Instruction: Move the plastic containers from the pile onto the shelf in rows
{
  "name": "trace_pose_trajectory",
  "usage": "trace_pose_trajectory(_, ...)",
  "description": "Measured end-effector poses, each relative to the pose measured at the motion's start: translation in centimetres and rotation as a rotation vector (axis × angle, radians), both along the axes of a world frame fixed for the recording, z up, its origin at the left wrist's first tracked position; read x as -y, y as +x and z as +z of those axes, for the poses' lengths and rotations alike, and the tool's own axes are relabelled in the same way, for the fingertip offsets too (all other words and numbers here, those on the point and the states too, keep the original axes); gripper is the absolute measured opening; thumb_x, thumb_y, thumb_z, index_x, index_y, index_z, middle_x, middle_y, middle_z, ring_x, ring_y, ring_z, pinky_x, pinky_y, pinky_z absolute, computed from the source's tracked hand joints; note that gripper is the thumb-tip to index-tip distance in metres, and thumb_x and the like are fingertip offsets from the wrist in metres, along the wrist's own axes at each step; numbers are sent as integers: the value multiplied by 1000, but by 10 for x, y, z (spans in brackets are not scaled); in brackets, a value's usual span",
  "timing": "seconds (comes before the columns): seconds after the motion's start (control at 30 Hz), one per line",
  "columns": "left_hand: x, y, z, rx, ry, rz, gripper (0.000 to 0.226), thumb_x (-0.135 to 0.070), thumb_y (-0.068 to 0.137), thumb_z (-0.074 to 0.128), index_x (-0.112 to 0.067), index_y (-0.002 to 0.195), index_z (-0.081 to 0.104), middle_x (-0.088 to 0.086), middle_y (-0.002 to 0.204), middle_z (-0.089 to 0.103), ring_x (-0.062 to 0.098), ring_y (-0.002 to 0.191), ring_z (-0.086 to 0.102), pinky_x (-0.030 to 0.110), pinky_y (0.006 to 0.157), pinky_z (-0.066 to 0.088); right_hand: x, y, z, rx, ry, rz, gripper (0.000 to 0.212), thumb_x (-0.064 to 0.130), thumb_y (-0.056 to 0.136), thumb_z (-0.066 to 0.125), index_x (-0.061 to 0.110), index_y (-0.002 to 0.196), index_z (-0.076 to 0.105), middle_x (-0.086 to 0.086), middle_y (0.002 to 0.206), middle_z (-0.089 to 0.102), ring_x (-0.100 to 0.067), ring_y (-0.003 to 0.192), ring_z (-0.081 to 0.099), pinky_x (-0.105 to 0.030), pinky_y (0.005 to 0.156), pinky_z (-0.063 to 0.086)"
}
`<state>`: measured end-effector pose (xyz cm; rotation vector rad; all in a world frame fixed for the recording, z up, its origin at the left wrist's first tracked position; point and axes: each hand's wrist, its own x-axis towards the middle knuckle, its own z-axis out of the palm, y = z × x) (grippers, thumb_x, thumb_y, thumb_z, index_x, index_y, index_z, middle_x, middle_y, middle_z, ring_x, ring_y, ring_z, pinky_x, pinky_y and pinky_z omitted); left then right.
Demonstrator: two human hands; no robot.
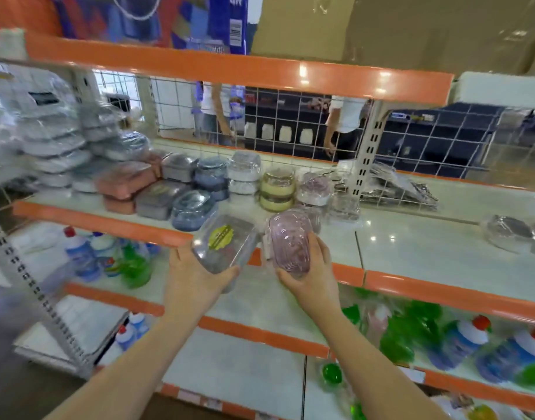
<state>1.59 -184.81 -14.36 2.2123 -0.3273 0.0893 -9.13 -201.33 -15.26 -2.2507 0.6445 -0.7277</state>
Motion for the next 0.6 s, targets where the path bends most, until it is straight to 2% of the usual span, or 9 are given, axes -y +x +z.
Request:
trace_pose_trajectory(0.13, -1, 22, 0, -2, -23, 14, 95, -44, 60, 84, -9, 135, 36, 9, 131, 41, 29, 121, 45, 42, 97, 41, 2, 24, 3, -26, 20, 17, 95, 42, 77, 72, 25, 150, 14, 4, 153, 20, -14, 135, 32, -24, 101, 33)
trace_pose_trajectory(0.23, 13, 38, 4, 7, -26, 21, 95, -41, 61, 84, -7, 136, 36, 11, 132, 40, 30, 121, 44, 41, 95, 40, 18, 43, 7, -8, 34, -20, 91, 40, 78, 72, 25, 150, 18, 4, 151, 22, -14, 130, 38, -22, 96, 35)
trace_pose_trajectory(0.37, 39, 63, 8, 2, -37, -23, 96, -39, 60, 85, -6, 135, 37, 12, 131, 39, 31, 119, 46, 38, 94, 40, 49, 63, 8, 74, 61, -164, 89, 35, 76, 74, 29, 148, 21, -1, 141, 32, -19, 115, 50, -36, 95, 47)
trace_pose_trajectory(0.43, 54, 75, 11, -32, -31, -48, 99, -42, 59, 84, -8, 138, 34, 10, 134, 37, 29, 121, 45, 38, 97, 41, 64, 69, 9, 49, 67, -223, 86, 38, 77, 73, 31, 147, 23, -1, 136, 36, -18, 110, 52, -36, 90, 50)
trace_pose_trajectory(0.53, 72, 90, 13, -36, -41, -64, 101, -44, 60, 83, -9, 140, 32, 10, 137, 36, 29, 126, 42, 40, 100, 39, 83, 81, 13, -31, 61, -219, 70, 39, 79, 71, 31, 140, 37, 5, 124, 40, -12, 95, 55, -28, 81, 49)
trace_pose_trajectory(0.6, 81, 97, 13, -35, -64, -84, 99, -41, 62, 83, -9, 140, 33, 11, 137, 36, 29, 126, 41, 40, 100, 37, 89, 92, 13, -87, 47, -234, 60, 43, 80, 69, 29, 133, 45, 7, 122, 39, -12, 91, 56, -30, 80, 50)
